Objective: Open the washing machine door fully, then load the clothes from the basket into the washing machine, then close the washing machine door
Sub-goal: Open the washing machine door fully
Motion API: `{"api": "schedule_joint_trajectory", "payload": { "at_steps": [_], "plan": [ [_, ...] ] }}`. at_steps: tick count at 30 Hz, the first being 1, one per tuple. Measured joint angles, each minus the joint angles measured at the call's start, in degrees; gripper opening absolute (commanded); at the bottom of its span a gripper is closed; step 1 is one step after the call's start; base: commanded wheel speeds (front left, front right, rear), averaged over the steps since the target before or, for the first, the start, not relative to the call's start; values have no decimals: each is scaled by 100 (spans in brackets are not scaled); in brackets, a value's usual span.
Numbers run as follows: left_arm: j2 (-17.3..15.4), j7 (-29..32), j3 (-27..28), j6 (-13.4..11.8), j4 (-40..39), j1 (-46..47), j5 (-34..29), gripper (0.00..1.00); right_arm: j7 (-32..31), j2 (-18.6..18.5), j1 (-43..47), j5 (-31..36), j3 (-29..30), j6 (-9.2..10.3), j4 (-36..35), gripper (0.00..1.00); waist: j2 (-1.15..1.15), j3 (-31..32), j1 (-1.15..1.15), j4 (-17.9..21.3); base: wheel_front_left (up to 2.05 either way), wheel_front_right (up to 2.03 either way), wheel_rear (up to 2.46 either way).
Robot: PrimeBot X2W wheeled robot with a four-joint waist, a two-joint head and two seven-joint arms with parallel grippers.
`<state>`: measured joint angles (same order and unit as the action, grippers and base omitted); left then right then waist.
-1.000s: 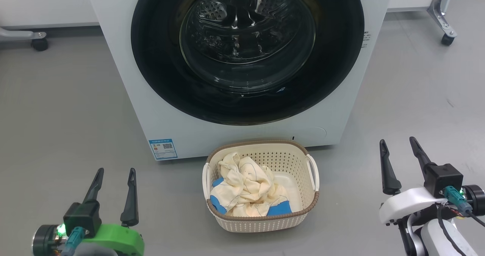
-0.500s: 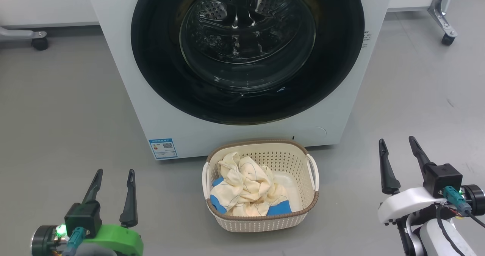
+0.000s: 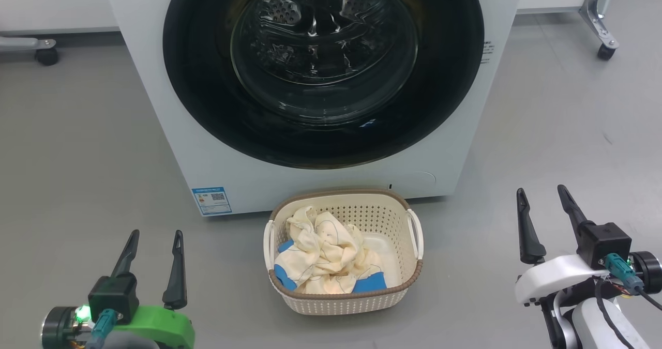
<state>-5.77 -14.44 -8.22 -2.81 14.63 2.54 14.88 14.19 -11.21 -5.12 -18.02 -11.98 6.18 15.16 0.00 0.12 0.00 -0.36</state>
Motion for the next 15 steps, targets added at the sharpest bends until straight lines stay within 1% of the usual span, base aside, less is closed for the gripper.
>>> {"api": "schedule_joint_trajectory", "payload": {
  "at_steps": [7,15],
  "plan": [
    [26,0,25,7,13,10,-5,100,0,1,1,1,25,-2,-2,100,0,-9,0,1,65,70,-134],
    [80,0,45,18,27,18,-4,100,0,5,1,2,44,-5,-21,100,0,-8,0,-1,84,86,-170]
  ]
}}
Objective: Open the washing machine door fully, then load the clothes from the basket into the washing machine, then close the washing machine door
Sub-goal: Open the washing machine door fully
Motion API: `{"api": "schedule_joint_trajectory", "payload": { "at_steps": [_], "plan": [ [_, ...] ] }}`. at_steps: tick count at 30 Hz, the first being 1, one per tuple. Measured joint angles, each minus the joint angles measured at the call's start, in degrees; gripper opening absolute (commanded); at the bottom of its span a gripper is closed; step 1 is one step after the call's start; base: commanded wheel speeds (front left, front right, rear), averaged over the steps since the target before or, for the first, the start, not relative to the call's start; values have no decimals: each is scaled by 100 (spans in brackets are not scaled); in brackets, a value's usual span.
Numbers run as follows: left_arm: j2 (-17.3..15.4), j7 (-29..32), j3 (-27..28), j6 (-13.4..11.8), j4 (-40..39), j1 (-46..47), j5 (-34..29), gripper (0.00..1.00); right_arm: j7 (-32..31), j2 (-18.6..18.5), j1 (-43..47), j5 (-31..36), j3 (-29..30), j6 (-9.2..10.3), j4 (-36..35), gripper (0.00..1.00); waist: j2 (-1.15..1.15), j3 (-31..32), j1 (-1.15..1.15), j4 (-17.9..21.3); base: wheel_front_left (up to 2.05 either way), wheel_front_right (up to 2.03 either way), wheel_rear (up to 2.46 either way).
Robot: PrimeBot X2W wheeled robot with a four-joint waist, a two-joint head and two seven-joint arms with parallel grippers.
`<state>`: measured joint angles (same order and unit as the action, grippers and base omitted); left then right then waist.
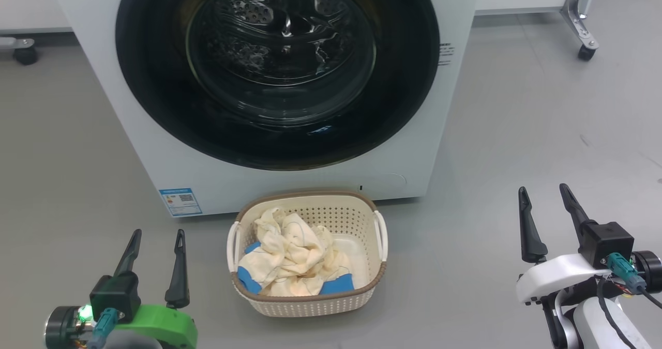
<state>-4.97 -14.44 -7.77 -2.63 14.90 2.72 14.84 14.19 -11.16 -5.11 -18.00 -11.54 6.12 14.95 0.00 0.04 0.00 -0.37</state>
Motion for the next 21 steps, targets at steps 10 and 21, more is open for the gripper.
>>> {"api": "schedule_joint_trajectory", "payload": {
  "at_steps": [10,21],
  "plan": [
    [18,0,8,89,-51,81,-34,100,0,3,1,26,19,-16,-15,100,0,-5,0,-7,86,86,-171],
    [24,0,22,93,-51,80,-57,100,0,16,12,27,40,-45,-15,100,0,-2,0,-14,61,61,-122]
  ]
}}
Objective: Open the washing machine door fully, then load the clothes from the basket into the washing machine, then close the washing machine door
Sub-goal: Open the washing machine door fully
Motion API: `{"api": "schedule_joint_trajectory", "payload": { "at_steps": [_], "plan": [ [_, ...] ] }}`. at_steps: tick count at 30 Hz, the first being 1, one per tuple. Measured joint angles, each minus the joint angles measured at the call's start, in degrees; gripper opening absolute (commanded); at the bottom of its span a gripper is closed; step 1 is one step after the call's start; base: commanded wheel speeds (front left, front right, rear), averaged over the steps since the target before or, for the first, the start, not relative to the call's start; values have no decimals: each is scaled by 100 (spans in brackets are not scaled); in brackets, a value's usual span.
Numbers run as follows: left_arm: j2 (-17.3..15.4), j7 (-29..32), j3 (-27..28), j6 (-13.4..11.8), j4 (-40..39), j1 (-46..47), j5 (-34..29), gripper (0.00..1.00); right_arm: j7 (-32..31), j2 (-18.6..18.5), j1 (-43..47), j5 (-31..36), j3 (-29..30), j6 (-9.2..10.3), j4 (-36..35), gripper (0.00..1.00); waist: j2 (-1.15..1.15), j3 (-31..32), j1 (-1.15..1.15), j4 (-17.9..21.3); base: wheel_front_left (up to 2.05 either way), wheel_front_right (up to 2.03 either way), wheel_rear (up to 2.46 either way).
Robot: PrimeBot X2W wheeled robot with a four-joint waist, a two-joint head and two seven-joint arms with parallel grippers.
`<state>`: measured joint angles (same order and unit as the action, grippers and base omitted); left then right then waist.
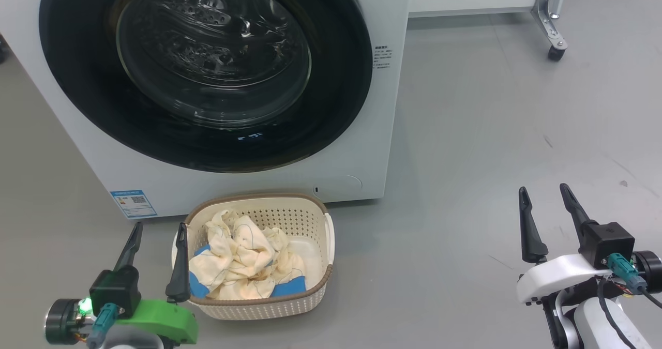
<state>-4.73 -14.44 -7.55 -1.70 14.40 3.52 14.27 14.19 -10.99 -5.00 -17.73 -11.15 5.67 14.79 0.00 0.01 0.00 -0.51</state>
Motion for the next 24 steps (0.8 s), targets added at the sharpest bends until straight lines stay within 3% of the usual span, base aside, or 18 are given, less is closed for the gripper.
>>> {"api": "schedule_joint_trajectory", "payload": {
  "at_steps": [24],
  "plan": [
    [20,0,51,54,0,0,-93,100,0,26,3,42,38,-7,-19,100,0,-20,0,0,20,20,-40]
  ]
}}
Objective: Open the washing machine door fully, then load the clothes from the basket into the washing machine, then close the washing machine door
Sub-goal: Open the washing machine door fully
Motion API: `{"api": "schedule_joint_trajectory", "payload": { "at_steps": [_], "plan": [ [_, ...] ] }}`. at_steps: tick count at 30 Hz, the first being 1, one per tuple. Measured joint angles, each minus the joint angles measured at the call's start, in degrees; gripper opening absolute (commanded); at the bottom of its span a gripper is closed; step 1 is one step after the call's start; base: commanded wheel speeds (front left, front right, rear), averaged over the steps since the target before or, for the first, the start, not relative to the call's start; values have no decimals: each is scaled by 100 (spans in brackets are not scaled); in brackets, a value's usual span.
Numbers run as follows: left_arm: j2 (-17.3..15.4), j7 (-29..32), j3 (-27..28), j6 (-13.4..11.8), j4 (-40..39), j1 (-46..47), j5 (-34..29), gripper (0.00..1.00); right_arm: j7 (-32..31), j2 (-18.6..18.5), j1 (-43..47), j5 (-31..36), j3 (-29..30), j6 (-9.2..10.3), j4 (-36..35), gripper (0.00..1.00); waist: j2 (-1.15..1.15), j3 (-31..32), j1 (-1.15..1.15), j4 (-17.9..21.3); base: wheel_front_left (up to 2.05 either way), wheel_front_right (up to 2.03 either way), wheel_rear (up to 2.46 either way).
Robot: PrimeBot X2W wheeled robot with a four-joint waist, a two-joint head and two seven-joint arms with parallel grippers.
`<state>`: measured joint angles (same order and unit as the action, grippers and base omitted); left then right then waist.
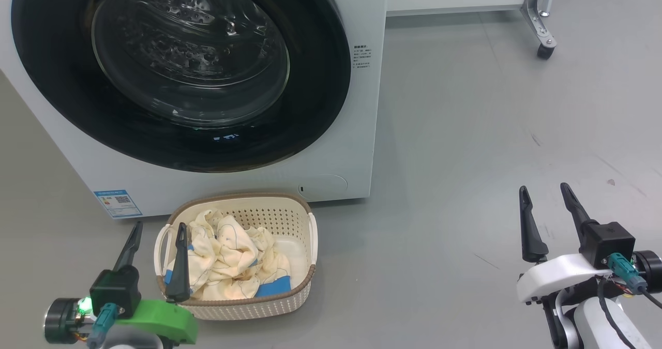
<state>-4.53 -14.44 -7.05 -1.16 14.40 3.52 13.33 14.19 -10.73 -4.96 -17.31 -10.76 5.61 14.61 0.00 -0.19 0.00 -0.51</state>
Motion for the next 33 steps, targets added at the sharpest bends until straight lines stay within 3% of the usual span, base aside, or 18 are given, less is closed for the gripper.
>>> {"api": "schedule_joint_trajectory", "payload": {
  "at_steps": [10,11,12,24,33],
  "plan": [
    [9,0,29,3,0,0,-40,100,0,22,1,18,21,-1,0,100,0,2,0,10,0,0,0],
    [11,0,31,3,0,0,-40,100,0,21,1,20,18,-2,2,38,0,2,0,11,0,0,0],
    [13,0,35,4,0,0,-40,100,0,11,2,45,4,-8,18,0,0,1,0,12,0,0,0],
    [36,0,75,46,1,0,-43,100,0,9,80,78,12,-54,33,0,0,-7,0,18,0,0,0],
    [60,0,90,55,-20,0,-58,100,0,57,79,-101,90,-203,56,0,0,-25,0,13,0,0,0]
  ]
}}
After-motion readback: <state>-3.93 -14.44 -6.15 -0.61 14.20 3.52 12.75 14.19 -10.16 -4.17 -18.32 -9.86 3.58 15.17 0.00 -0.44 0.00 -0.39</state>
